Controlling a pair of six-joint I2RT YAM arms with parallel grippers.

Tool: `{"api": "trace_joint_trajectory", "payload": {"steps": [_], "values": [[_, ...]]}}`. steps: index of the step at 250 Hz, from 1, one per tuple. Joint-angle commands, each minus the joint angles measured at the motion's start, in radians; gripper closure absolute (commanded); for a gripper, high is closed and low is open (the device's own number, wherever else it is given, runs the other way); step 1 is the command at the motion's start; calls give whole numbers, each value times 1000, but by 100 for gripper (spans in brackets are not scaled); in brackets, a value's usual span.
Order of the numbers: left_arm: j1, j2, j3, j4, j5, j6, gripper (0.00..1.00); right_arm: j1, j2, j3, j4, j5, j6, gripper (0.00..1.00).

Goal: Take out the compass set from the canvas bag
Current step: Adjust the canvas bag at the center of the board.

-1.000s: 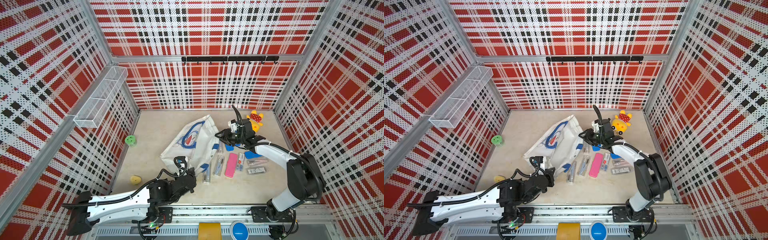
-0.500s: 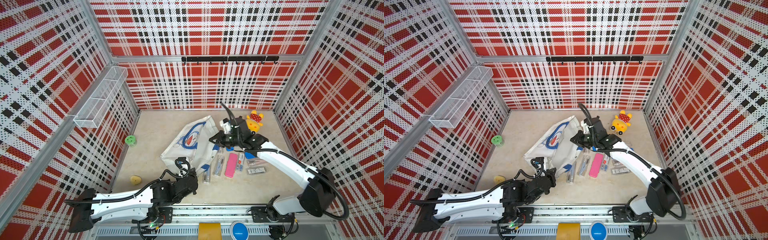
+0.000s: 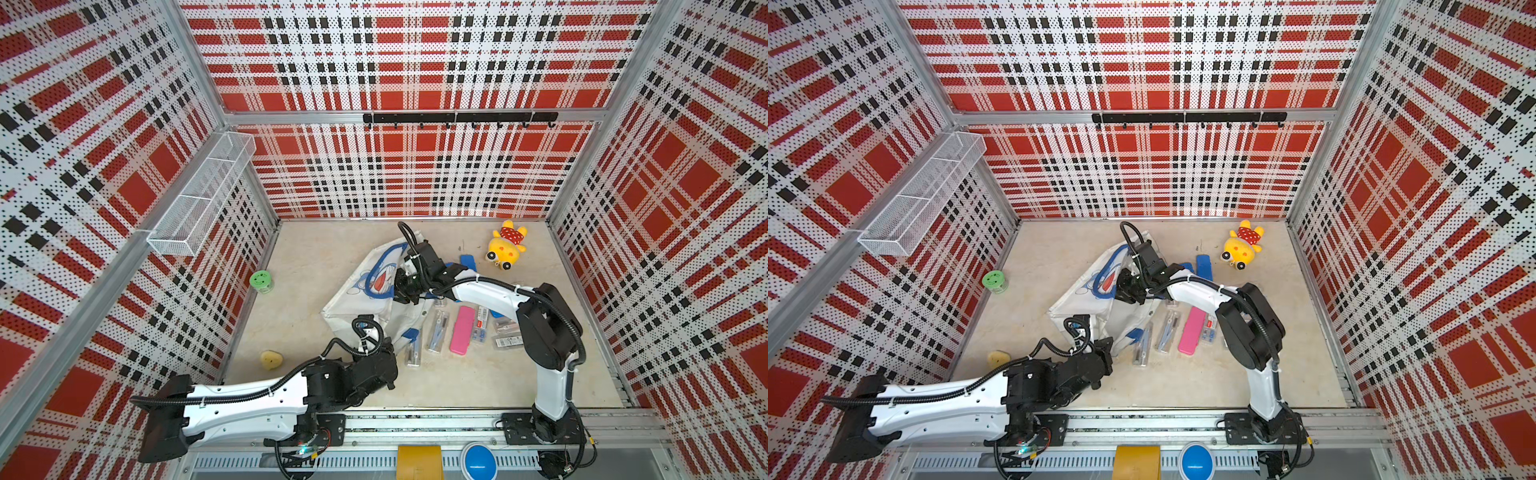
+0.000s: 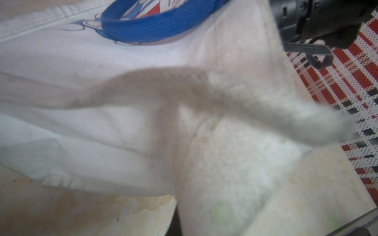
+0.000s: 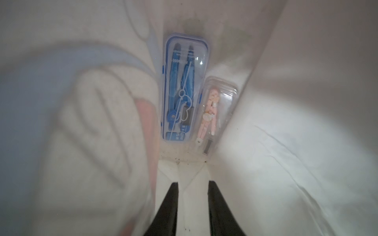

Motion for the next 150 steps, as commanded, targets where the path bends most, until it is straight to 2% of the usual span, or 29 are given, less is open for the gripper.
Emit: {"api": "trace_joint_trajectory", "payload": {"steps": [1, 17, 65, 150], "values": [[-35, -22, 37, -42, -52, 10, 100, 6, 58, -7, 201, -53, 143, 63], [-37, -36, 24, -21, -52, 22, 100, 5, 85, -18, 265, -57, 189, 57], [-35, -100, -17, 48, -59, 51, 100, 5, 174, -29, 403, -56, 309, 49], [-28, -51, 31, 1, -26, 76, 100, 36, 260, 67, 352, -58, 274, 35]]}}
